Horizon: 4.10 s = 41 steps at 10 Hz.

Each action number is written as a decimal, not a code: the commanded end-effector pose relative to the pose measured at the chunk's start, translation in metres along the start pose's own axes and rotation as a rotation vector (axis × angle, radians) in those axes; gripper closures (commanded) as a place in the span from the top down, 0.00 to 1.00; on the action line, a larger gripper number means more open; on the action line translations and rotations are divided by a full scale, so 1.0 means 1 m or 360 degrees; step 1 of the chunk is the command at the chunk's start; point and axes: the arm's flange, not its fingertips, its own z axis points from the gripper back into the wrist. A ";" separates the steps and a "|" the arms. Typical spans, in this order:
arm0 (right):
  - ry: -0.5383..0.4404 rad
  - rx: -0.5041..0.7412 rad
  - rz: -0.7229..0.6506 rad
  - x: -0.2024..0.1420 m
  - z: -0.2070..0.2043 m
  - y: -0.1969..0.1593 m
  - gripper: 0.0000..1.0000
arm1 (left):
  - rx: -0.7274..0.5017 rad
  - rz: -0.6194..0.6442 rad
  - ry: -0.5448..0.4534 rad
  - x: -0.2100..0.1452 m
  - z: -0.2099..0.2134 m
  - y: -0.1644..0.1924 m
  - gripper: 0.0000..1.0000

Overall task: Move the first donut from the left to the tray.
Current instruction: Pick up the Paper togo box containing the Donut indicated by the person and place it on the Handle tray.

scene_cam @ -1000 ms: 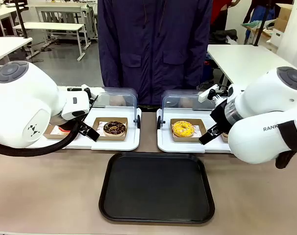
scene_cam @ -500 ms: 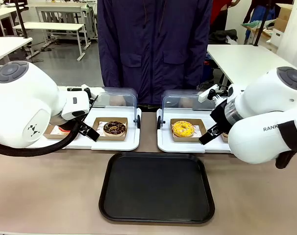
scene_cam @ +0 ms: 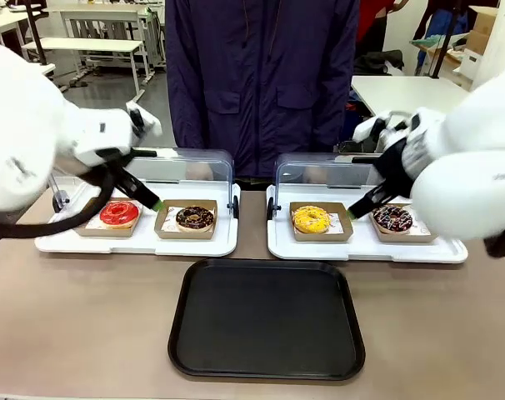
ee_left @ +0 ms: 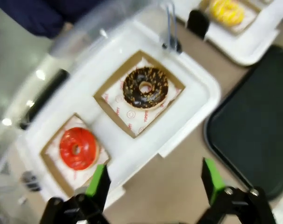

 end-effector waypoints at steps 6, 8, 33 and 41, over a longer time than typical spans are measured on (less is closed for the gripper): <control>-0.0277 0.0500 0.0053 -0.032 0.123 -0.183 1.00 | -0.0577 -0.0384 -0.0196 -0.059 0.095 0.150 1.00; -0.0392 0.0588 0.0137 -0.061 0.139 -0.218 1.00 | -0.0676 -0.0417 -0.0399 -0.085 0.108 0.182 1.00; -0.0564 0.0707 0.0040 -0.133 0.147 -0.256 1.00 | -0.0789 -0.0273 -0.0745 -0.149 0.105 0.225 1.00; -0.0564 0.0707 0.0040 -0.133 0.147 -0.256 1.00 | -0.0789 -0.0273 -0.0745 -0.149 0.105 0.225 1.00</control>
